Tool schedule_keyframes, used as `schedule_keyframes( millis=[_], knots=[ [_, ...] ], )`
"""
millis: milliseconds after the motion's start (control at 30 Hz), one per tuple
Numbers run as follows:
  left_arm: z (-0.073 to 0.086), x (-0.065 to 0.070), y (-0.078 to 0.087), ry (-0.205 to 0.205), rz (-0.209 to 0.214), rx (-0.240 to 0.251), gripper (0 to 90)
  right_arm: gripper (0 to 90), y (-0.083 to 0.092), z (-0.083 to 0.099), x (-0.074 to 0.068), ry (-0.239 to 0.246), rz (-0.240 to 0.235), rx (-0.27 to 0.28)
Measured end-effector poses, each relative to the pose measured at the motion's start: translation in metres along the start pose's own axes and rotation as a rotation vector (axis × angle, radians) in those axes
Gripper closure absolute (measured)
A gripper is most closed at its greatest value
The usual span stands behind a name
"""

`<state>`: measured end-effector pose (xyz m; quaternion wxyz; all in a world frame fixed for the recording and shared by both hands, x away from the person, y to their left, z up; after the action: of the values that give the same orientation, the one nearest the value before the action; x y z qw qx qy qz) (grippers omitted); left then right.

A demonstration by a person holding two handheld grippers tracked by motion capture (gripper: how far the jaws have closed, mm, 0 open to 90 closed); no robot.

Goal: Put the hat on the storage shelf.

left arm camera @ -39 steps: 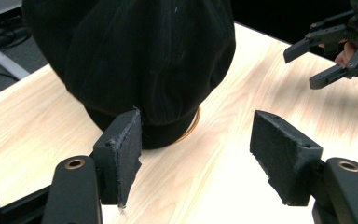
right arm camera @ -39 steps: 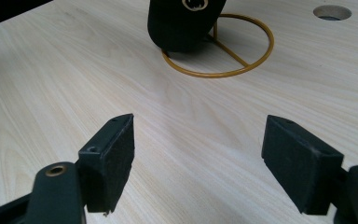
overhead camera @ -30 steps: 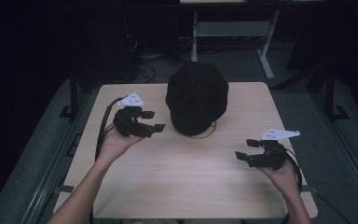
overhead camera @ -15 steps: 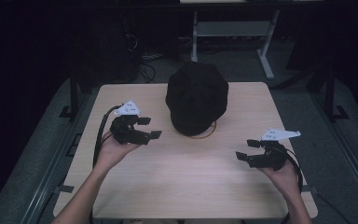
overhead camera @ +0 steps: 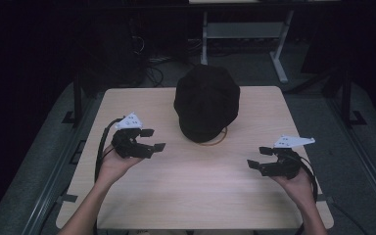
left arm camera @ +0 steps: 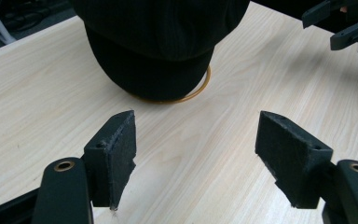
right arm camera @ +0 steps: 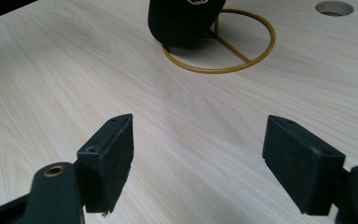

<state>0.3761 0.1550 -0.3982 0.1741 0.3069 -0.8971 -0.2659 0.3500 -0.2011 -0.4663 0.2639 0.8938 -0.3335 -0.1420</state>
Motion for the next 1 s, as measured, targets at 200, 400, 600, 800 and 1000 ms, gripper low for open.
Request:
schedule_keyframes(
  millis=[200, 400, 600, 800, 1000],
  knots=[
    [0.008, -0.002, 0.002, 0.011, -0.006, 0.004, 28.1, 24.5, 0.0, 0.001, -0.001, 0.002, -0.001, -0.001],
    [0.017, -0.004, 0.004, 0.02, -0.015, 0.009, 27.8, 24.6, -0.001, 0.002, -0.001, 0.008, 0.0, -0.003],
    [0.025, -0.006, 0.006, 0.02, -0.025, 0.007, 27.5, 24.5, 0.0, 0.002, -0.003, 0.01, 0.002, -0.004],
    [0.031, -0.006, 0.007, 0.009, -0.041, 0.002, 27.0, 24.5, 0.0, 0.003, -0.003, 0.014, 0.001, -0.002],
    [0.042, -0.005, 0.007, 0.027, -0.039, 0.012, 26.0, 24.5, -0.001, 0.005, -0.005, 0.015, 0.0, -0.009]
  ],
)
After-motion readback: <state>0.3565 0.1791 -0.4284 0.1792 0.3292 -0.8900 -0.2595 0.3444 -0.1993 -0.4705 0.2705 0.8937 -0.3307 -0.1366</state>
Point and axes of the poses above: each handheld gripper's, and its own axes: y roughly backward along the jaws, z roughly out of its underside, x roughly to its right, the point moved 8 cm from there along -y, roughly forward along the jaws, and after that the axes turned 6 degrees about y, right-handed, at the moved point
